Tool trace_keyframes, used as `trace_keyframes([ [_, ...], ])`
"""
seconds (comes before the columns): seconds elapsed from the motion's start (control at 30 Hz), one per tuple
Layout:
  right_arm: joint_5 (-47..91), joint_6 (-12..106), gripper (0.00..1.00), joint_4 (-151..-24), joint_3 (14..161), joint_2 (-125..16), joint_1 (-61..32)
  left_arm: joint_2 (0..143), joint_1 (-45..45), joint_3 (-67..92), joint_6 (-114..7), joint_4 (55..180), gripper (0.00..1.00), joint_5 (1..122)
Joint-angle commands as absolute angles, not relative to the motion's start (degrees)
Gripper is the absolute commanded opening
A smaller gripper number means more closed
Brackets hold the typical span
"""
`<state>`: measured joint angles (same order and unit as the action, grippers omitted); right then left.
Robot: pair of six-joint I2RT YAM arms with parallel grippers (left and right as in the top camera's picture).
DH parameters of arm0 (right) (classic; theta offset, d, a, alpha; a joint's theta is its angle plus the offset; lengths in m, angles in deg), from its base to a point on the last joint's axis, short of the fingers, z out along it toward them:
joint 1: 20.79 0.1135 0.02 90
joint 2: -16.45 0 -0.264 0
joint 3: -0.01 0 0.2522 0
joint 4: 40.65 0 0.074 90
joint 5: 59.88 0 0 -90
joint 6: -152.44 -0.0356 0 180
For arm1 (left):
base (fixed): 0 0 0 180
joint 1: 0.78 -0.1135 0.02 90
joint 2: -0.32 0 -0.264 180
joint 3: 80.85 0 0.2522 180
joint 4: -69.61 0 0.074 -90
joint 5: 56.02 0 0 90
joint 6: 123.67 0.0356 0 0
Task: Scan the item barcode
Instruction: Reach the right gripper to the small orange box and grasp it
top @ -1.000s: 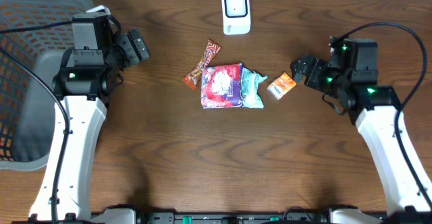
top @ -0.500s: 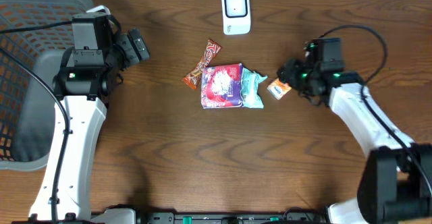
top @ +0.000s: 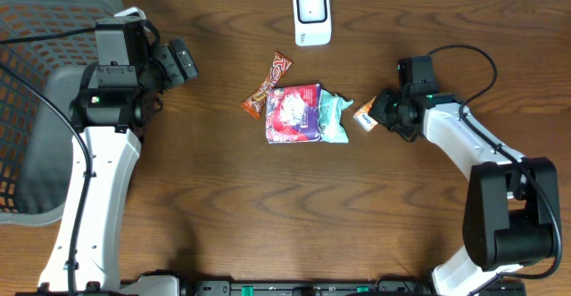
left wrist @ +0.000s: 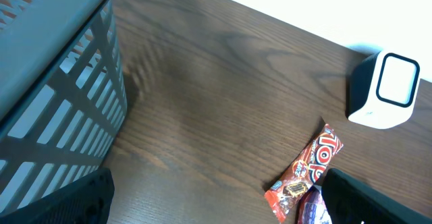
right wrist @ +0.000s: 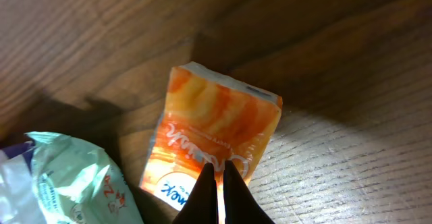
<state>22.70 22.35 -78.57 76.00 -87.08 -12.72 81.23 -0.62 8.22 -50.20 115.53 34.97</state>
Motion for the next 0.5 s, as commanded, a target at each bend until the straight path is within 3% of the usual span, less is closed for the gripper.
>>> trace_keyframes([
  [0.0,23.8,21.1,0.02,-78.6,77.0,-87.6,-12.5,81.5,-0.6,8.9,-50.5,115.5,0.98,34.8],
  [0.47,27.0,21.1,0.01,-80.4,76.1,-87.8,-12.5,81.5,-0.6,8.9,-50.5,115.5,0.98,34.8],
])
